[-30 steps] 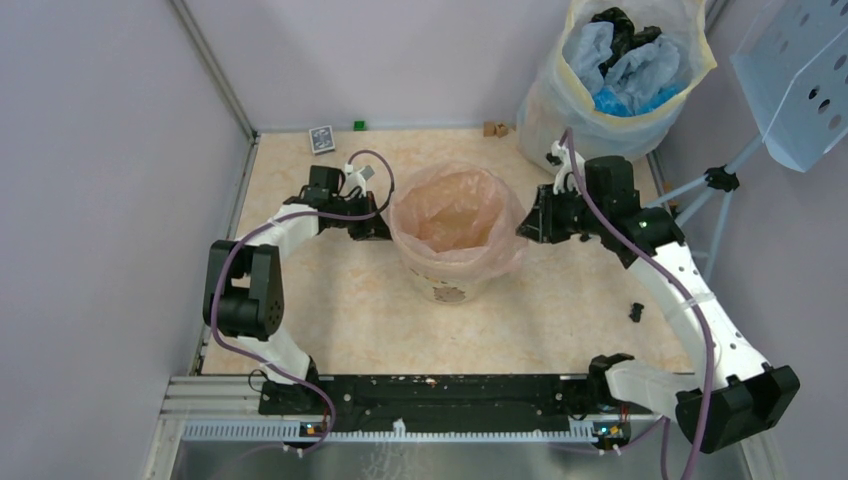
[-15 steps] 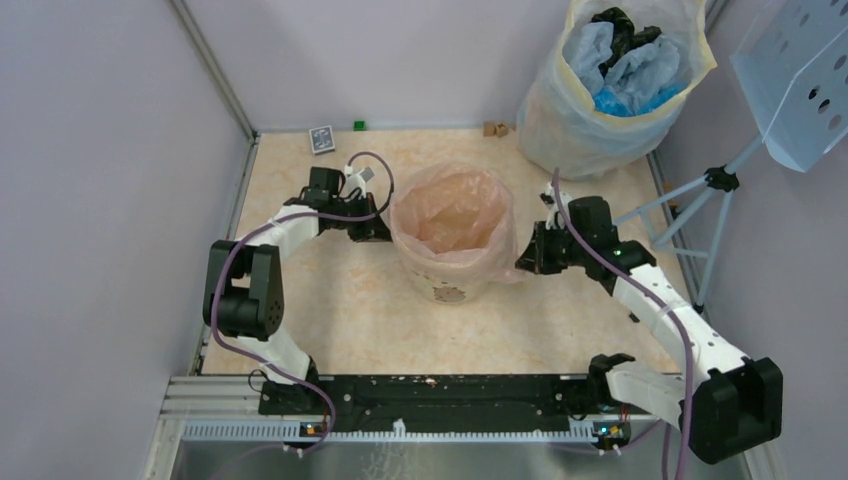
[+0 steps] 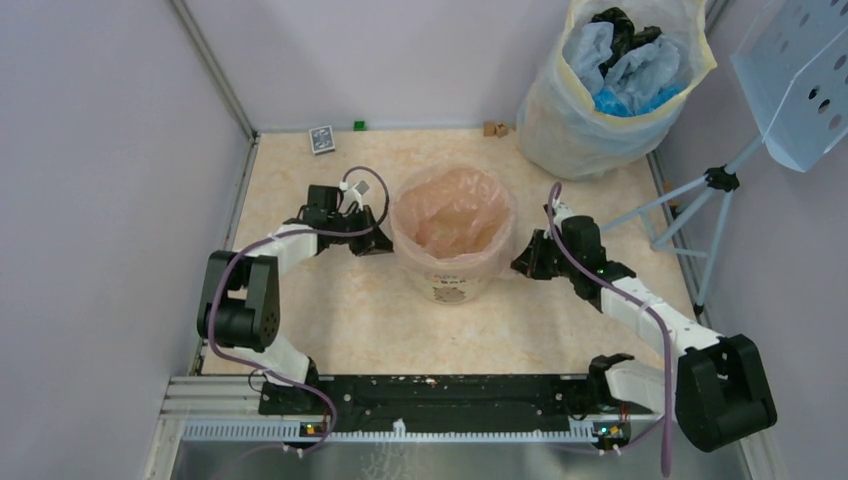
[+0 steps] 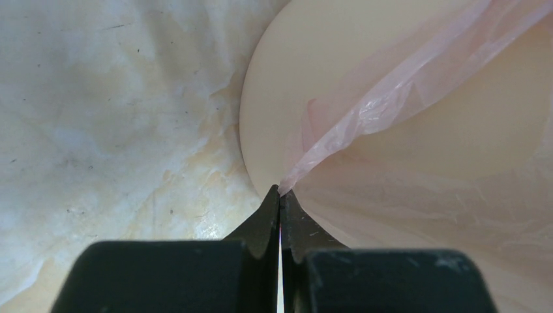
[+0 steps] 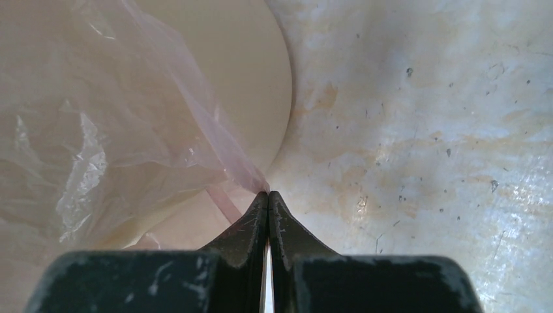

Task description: Put the trash bags into the trash bin

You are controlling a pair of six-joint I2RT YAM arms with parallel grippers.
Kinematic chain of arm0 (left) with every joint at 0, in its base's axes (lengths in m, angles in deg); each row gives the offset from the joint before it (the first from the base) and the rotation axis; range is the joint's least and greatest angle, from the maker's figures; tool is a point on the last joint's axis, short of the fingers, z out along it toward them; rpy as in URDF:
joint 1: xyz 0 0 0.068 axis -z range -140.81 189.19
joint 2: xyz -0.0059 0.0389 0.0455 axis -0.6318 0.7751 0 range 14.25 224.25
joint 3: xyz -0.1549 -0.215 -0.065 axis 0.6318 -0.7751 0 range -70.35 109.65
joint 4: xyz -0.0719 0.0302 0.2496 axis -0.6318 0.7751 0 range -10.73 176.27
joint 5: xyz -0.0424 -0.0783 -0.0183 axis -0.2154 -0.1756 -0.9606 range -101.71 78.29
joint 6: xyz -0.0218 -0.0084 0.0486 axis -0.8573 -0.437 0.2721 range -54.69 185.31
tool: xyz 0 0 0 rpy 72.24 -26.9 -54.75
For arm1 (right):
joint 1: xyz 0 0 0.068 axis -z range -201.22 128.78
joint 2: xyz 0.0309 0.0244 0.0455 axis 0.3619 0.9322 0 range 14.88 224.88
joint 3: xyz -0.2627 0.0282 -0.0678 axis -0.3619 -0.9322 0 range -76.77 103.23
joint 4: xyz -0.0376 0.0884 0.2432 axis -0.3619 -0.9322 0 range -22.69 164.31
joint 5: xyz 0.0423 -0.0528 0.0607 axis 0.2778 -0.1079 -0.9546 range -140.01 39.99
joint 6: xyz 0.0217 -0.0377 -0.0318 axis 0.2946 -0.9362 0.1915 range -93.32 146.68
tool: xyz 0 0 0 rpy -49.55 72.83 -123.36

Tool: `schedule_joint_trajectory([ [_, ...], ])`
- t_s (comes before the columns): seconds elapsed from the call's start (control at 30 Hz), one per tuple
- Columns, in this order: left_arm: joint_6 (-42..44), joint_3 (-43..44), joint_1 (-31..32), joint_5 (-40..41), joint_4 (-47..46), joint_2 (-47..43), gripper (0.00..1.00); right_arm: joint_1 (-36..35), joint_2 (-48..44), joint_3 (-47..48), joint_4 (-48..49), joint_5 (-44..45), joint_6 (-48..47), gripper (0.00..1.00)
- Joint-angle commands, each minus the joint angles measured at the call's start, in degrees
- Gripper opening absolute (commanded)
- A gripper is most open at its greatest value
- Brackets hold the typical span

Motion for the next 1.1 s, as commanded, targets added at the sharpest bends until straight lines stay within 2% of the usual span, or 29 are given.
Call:
schedule_joint_trajectory([
  [0.0, -2.42, -2.69, -0.41, 2.84, -5.65, -5.54, 0.00, -0.42, 2.85, -0.57, 7.20, 2.72, 0.91, 0.00],
  [0.33, -3.96, -5.03, -0.45, 2.68, -8.17, -6.47, 0.00, -4.57, 10.65, -3.78, 13.97, 7.31, 2.80, 0.00],
  [0.4, -3.96, -5.05, -0.50, 2.78, -8.11, -6.72, 0.01, -4.48, 9.75, -3.68, 13.20, 8.08, 2.45, 0.08],
  [0.47, -3.36, -5.12, -0.54, 2.78, -8.03, -7.48, 0.06, -4.47, 6.81, -3.37, 10.51, 9.53, 1.60, 0.17],
  [0.57, -2.92, -6.05, -0.71, 6.85, -6.77, -11.25, 0.24, -4.44, 0.55, -1.03, 2.53, 13.82, -0.41, 0.34],
  [0.67, -2.87, -6.48, -1.04, 12.14, -3.54, -14.90, 0.41, -4.46, -6.77, 2.97, -6.26, 19.04, -2.49, 0.42],
  [0.77, -3.28, -6.51, -1.16, 16.03, -0.31, -18.10, 0.53, -4.46, -11.87, 8.59, -13.85, 22.92, -4.91, 0.48],
  [0.87, -4.11, -7.14, -1.21, 19.08, 1.82, -22.08, 0.74, -4.85, -13.66, 15.55, -19.13, 22.06, -7.25, 0.47],
  [0.9, -4.14, -7.48, -1.20, 19.95, 2.22, -23.56, 0.78, -5.45, -13.32, 17.98, -20.49, 20.97, -8.31, 0.45],
  [1.03, -3.23, -7.93, -1.24, 23.74, 3.93, -28.98, 0.80, -11.96, -9.09, 28.78, -25.30, 21.66, -11.90, 0.32],
  [1.07, -2.77, -7.68, -1.24, 24.33, 4.59, -29.95, 0.80, -13.74, -8.08, 31.16, -25.73, 21.79, -12.99, 0.26],
])
